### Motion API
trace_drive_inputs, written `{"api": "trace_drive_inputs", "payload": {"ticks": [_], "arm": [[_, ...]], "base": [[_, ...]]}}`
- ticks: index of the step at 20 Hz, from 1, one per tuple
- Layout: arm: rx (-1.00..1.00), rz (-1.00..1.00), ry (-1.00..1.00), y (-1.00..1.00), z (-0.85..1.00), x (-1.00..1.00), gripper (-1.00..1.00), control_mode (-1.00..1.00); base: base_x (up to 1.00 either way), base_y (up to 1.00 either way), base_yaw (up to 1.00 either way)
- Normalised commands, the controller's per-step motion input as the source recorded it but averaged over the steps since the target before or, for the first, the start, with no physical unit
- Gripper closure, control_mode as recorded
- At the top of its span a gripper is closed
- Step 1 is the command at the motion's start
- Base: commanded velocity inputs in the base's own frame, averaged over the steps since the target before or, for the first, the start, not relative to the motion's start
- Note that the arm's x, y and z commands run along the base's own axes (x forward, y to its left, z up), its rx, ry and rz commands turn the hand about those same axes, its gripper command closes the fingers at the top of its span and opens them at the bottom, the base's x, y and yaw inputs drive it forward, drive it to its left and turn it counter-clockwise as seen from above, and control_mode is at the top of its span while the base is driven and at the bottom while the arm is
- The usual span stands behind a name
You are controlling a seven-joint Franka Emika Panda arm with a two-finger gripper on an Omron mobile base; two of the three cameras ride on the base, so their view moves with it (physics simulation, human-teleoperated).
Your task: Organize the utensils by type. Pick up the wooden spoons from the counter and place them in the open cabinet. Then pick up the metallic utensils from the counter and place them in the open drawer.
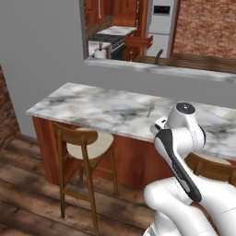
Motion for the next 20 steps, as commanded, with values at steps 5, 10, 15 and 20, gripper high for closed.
{"api": "trace_drive_inputs", "payload": {"ticks": [5, 10, 15, 20], "arm": [[0.00, 0.00, 0.00, 0.00, 0.00, 0.00, -1.00, 1.00], [0.00, 0.00, 0.00, 0.00, 0.00, 0.00, -1.00, 1.00], [0.00, 0.00, 0.00, 0.00, 0.00, 0.00, -1.00, 1.00], [0.00, 0.00, 0.00, 0.00, 0.00, 0.00, -1.00, 1.00]], "base": [[0.23, 0.36, -0.32], [0.29, 0.41, -0.32], [0.37, 0.43, -0.31], [0.47, 0.28, -0.28]]}}
